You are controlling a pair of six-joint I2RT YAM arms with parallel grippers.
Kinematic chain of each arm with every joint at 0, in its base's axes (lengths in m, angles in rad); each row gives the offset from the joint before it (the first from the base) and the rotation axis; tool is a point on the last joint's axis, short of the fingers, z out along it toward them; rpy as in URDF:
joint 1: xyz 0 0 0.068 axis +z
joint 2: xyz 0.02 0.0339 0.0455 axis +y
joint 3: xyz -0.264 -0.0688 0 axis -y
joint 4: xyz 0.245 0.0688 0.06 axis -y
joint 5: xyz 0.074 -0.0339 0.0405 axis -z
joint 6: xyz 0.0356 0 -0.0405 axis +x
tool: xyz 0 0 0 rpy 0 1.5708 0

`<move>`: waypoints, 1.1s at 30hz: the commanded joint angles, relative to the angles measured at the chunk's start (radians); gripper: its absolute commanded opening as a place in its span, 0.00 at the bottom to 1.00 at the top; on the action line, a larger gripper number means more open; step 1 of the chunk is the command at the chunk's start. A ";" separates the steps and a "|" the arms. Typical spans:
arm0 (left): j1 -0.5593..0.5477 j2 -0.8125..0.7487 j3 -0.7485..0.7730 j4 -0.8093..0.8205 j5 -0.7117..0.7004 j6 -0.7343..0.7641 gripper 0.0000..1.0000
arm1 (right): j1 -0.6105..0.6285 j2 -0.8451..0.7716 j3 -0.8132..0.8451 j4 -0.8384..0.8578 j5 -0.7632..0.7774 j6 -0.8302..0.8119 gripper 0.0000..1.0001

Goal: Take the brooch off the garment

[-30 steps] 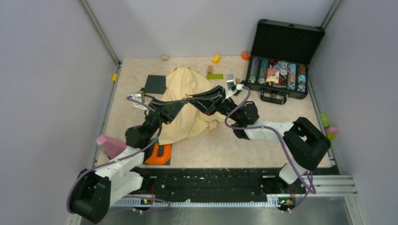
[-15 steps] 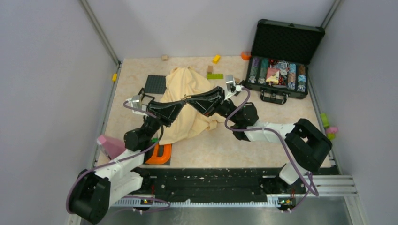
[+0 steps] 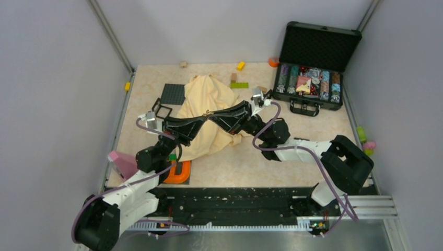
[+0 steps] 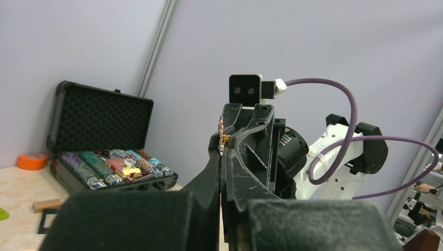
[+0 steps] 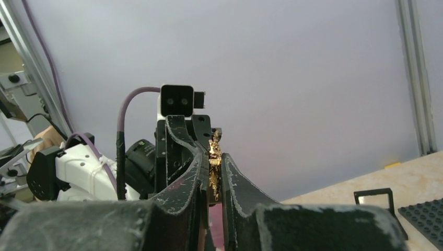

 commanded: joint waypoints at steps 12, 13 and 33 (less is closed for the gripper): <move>-0.015 -0.069 0.006 -0.017 -0.053 -0.032 0.23 | -0.049 -0.051 -0.029 -0.080 -0.011 -0.063 0.00; -0.016 -0.092 0.007 -0.059 -0.056 -0.023 0.27 | -0.064 -0.078 -0.032 -0.115 -0.030 -0.071 0.00; 0.001 0.028 0.270 -0.615 0.296 0.101 0.40 | -0.228 -0.298 0.138 -0.970 -0.584 -0.438 0.00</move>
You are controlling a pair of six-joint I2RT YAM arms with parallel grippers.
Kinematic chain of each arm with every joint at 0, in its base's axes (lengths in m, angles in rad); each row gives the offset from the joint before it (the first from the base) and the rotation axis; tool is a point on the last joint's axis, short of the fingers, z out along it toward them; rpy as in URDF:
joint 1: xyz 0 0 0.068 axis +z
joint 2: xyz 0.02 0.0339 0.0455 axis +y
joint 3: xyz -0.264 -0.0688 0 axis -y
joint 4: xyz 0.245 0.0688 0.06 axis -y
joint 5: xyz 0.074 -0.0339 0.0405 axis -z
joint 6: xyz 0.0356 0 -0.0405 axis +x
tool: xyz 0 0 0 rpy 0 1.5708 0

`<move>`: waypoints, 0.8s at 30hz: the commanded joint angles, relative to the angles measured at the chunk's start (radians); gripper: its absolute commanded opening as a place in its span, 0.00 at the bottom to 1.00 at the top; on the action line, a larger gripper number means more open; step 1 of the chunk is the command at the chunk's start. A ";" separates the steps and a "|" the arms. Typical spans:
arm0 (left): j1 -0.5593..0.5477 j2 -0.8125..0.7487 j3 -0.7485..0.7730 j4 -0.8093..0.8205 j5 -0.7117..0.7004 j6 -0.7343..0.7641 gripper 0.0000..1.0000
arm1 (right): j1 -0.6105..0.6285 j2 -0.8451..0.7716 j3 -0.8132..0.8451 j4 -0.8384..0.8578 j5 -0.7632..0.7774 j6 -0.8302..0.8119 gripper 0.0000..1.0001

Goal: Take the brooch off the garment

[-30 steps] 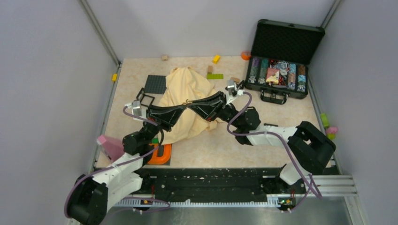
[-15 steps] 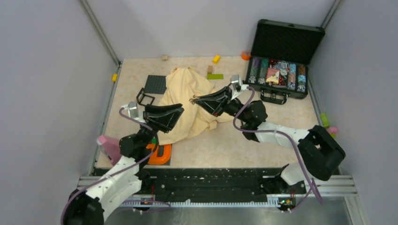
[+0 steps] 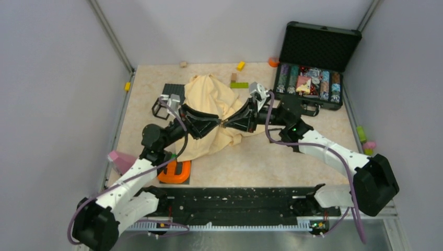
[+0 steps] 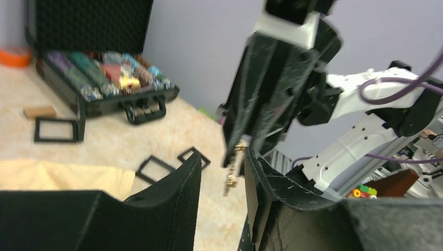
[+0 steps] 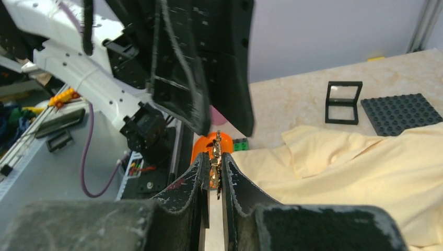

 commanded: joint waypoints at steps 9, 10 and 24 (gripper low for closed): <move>0.009 0.082 0.036 0.031 0.117 -0.035 0.38 | -0.011 -0.023 0.053 -0.072 -0.120 -0.046 0.00; 0.010 0.082 0.034 0.027 0.124 -0.035 0.37 | -0.011 -0.019 0.051 -0.059 -0.119 -0.039 0.00; 0.008 0.089 0.050 -0.021 0.170 -0.007 0.24 | -0.011 -0.003 0.051 -0.018 -0.096 0.006 0.00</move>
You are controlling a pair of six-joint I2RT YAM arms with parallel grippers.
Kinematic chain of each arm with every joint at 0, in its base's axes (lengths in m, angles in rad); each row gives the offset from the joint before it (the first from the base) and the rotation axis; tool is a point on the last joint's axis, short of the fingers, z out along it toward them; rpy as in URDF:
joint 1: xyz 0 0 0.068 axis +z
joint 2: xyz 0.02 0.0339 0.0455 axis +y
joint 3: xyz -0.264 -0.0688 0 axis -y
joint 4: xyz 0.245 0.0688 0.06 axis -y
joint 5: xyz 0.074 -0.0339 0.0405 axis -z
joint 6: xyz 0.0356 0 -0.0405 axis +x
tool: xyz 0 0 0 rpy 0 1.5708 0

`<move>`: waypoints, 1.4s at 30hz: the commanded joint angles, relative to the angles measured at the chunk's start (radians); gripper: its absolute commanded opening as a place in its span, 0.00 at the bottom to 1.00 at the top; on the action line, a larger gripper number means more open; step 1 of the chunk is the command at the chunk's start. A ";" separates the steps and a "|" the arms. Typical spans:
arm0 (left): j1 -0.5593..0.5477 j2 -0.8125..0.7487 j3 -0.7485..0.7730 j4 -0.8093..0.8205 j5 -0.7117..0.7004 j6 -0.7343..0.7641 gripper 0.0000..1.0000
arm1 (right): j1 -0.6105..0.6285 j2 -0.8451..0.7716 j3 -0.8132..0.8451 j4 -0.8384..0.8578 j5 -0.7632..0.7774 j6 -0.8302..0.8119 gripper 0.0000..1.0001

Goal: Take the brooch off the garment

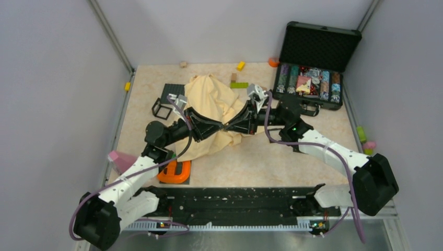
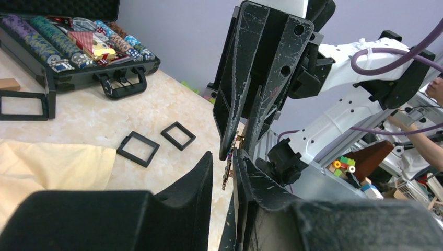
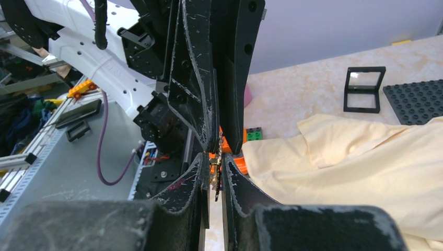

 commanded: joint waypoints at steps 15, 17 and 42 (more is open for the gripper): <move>-0.004 0.026 0.065 -0.011 0.081 0.061 0.00 | -0.002 -0.008 0.039 0.028 0.024 0.002 0.00; -0.004 -0.009 0.054 -0.028 0.036 0.084 0.00 | -0.002 -0.015 0.040 -0.009 0.049 -0.023 0.00; -0.004 -0.078 0.011 -0.191 -0.231 0.132 0.00 | -0.030 -0.005 0.032 -0.205 0.208 -0.036 0.02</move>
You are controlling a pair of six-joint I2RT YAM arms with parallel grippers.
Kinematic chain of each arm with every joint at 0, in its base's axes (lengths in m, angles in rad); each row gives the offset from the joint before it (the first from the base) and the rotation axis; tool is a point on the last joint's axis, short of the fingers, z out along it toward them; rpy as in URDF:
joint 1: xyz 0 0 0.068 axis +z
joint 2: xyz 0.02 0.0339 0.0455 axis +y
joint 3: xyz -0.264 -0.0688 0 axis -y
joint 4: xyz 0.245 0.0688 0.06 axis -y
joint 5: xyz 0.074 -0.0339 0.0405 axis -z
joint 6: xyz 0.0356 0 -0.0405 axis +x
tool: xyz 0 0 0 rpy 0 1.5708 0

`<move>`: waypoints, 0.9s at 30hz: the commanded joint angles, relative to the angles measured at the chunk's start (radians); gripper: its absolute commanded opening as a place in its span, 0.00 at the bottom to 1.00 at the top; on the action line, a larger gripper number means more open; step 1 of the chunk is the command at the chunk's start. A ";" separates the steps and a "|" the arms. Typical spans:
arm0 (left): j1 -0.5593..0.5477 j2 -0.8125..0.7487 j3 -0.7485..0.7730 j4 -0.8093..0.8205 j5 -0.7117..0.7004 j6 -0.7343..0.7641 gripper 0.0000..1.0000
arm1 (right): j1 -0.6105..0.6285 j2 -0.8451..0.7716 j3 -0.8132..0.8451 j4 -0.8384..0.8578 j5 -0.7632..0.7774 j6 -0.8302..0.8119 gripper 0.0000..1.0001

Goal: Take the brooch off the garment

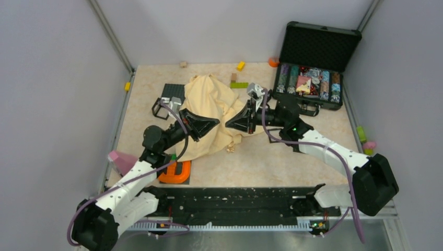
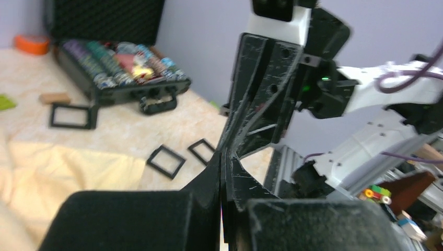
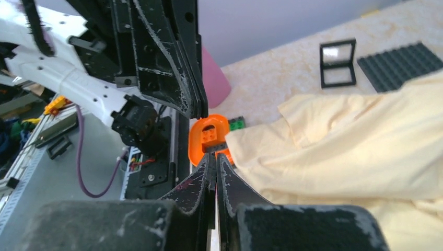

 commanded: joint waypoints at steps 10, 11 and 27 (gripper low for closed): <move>-0.109 0.147 0.124 -0.800 -0.388 0.328 0.55 | -0.043 -0.094 -0.113 -0.616 0.559 -0.048 0.70; -0.140 0.168 0.126 -0.806 -0.430 0.329 0.63 | -0.043 -0.122 -0.142 -0.616 0.609 -0.032 0.74; -0.281 0.478 0.277 -0.855 -0.595 0.416 0.31 | 0.070 -0.095 -0.199 -0.581 0.786 0.067 0.51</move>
